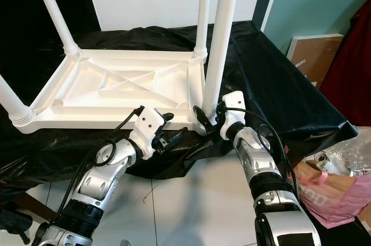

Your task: Building children table

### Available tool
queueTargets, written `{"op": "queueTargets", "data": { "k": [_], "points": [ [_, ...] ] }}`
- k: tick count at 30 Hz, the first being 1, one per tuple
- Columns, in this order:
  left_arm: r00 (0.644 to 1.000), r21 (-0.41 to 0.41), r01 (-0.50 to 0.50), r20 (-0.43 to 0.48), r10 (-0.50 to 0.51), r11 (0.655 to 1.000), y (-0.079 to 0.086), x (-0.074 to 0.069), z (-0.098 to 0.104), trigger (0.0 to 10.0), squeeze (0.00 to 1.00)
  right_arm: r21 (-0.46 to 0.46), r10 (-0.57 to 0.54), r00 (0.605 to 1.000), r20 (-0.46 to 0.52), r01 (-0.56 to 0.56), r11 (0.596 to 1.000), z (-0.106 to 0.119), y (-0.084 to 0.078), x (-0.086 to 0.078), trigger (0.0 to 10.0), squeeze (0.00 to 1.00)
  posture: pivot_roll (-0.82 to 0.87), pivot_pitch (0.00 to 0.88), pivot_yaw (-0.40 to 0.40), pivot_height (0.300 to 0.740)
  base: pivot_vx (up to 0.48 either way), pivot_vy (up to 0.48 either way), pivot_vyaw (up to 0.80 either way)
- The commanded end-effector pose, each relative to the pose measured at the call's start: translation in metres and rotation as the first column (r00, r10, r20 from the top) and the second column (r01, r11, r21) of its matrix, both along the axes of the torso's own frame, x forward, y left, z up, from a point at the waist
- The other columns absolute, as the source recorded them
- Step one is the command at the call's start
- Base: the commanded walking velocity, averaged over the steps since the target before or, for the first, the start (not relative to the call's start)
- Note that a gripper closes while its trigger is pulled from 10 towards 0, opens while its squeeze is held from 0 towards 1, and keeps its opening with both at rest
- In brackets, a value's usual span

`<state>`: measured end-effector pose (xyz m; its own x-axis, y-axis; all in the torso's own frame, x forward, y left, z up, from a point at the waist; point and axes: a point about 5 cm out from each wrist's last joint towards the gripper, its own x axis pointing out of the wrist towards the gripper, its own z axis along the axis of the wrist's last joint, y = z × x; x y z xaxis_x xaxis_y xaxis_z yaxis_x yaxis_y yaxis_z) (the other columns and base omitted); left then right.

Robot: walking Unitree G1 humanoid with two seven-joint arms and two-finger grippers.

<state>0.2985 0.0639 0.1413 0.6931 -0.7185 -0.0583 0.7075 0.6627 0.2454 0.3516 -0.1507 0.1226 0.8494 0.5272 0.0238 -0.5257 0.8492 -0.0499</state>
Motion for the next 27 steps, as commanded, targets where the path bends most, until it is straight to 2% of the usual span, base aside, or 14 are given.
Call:
{"op": "queueTargets", "data": {
  "k": [1,4,5,6,7,8,9,10,11,21,22,24,27],
  "points": [
    [0.993,-0.008,-0.111,0.033,0.111,0.994,0.005,0.006,0.002,10.0,0.00,-0.043,0.046,0.999,0.000,-0.046,0.998,0.000,0.001,0.001,10.0,0.00,-0.03,0.000,-0.031,0.740,0.000,0.000,0.00],
    [0.993,-0.007,-0.111,0.036,0.111,0.994,0.005,0.007,0.003,10.0,0.00,-0.071,0.072,0.997,-0.005,-0.072,0.995,0.002,0.003,0.005,10.0,0.00,-0.03,0.000,-0.032,0.740,0.000,0.000,0.00],
    [0.993,-0.006,-0.112,0.040,0.112,0.994,0.005,0.008,0.004,10.0,0.00,-0.080,0.077,0.997,-0.014,-0.078,0.994,0.002,0.005,0.008,9.5,0.00,-0.02,0.000,-0.032,0.740,0.000,0.000,0.00],
    [0.993,-0.006,-0.112,0.040,0.112,0.994,0.004,0.008,0.004,10.0,0.00,-0.084,0.079,0.997,-0.015,-0.080,0.993,0.002,0.006,0.008,9.5,0.00,-0.02,0.000,-0.032,0.740,0.000,0.000,0.00],
    [0.993,-0.005,-0.113,0.043,0.113,0.994,0.005,0.008,0.004,10.0,0.00,-0.085,0.081,0.997,-0.018,-0.082,0.993,0.002,0.007,0.009,5.0,0.00,-0.02,0.000,-0.033,0.740,0.000,0.000,0.00],
    [0.993,-0.005,-0.113,0.043,0.113,0.994,0.005,0.008,0.004,10.0,0.00,-0.085,0.081,0.997,-0.018,-0.082,0.993,0.002,0.007,0.009,5.0,0.00,-0.02,0.000,-0.033,0.740,0.000,0.000,0.00],
    [0.992,-0.004,-0.114,0.046,0.114,0.993,0.005,0.009,0.004,10.0,0.00,-0.088,0.083,0.996,-0.020,-0.084,0.993,0.002,0.008,0.010,2.2,0.00,-0.02,0.000,-0.034,0.740,0.000,0.000,0.00],
    [0.992,-0.004,-0.114,0.046,0.114,0.993,0.005,0.009,0.004,10.0,0.00,-0.088,0.083,0.996,-0.020,-0.084,0.993,0.002,0.008,0.010,2.2,0.00,-0.02,0.000,-0.034,0.740,0.000,0.000,0.00],
    [0.992,-0.004,-0.116,0.049,0.116,0.993,0.005,0.009,0.005,10.0,0.00,-0.090,0.087,0.996,-0.025,-0.089,0.992,0.002,0.009,0.010,0.0,0.00,-0.02,0.000,-0.035,0.740,0.000,0.000,0.00],
    [0.990,-0.006,-0.129,0.058,0.129,0.992,0.008,0.010,0.007,10.0,0.00,-0.087,0.083,0.995,-0.056,-0.088,0.992,-0.006,0.005,0.009,0.0,0.00,-0.01,0.000,-0.034,0.740,0.000,0.000,0.00],
    [0.990,-0.006,-0.129,0.058,0.129,0.992,0.008,0.009,0.007,10.0,0.00,-0.080,0.079,0.995,-0.059,-0.084,0.993,-0.007,0.005,0.008,10.0,0.00,-0.01,0.000,-0.032,0.740,0.000,0.000,0.00],
    [0.990,-0.008,-0.128,0.055,0.129,0.992,0.008,0.008,0.006,10.0,0.00,-0.071,0.066,0.996,-0.061,-0.070,0.995,-0.009,0.005,0.008,10.0,0.00,-0.01,0.000,-0.032,0.740,0.000,0.000,0.00],
    [0.991,-0.007,-0.126,0.048,0.126,0.992,0.007,0.006,0.004,10.0,0.00,-0.079,-0.040,0.996,-0.080,0.034,0.996,-0.016,0.003,0.007,10.0,0.00,-0.01,0.000,-0.035,0.740,0.000,0.000,0.00]
  ]
}}
